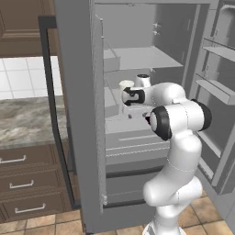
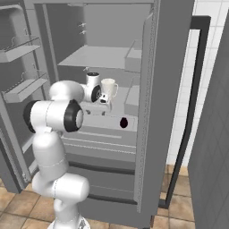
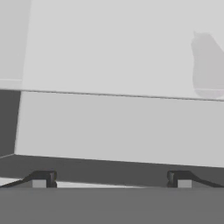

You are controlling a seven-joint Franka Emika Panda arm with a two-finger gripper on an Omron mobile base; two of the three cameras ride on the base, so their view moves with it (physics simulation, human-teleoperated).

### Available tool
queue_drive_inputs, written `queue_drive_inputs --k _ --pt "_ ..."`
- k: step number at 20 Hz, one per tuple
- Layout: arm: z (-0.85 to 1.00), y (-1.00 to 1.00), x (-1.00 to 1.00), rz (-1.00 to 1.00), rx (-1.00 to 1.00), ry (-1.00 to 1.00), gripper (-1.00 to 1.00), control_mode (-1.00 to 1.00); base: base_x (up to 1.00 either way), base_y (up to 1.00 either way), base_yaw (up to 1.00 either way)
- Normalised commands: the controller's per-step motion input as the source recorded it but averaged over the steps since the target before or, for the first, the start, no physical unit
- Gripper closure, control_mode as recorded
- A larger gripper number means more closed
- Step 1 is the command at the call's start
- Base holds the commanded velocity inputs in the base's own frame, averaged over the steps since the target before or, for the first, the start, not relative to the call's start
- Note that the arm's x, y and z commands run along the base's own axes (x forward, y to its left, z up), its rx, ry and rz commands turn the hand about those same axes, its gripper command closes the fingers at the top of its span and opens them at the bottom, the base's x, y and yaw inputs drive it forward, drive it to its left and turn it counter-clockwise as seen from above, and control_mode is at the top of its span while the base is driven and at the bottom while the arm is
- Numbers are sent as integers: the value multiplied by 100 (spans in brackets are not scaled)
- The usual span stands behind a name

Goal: Fully open the fridge drawer.

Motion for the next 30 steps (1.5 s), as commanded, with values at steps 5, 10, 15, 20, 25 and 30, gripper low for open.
queue_drive_inputs --k 5,10,15,20,25,30 --pt "-44 -4 0 0 0 7 -100 -100 0 0 0" --pt "-59 -8 -11 0 -3 9 -100 -100 0 0 0" --pt "-65 -18 -62 0 -3 4 -100 -100 0 0 0" --pt "-63 -19 -96 1 -2 0 -100 -100 0 0 0" --pt "-56 -22 -100 0 0 0 -100 -100 0 0 0" --pt "-54 -29 -100 0 0 0 -100 -100 0 0 0"
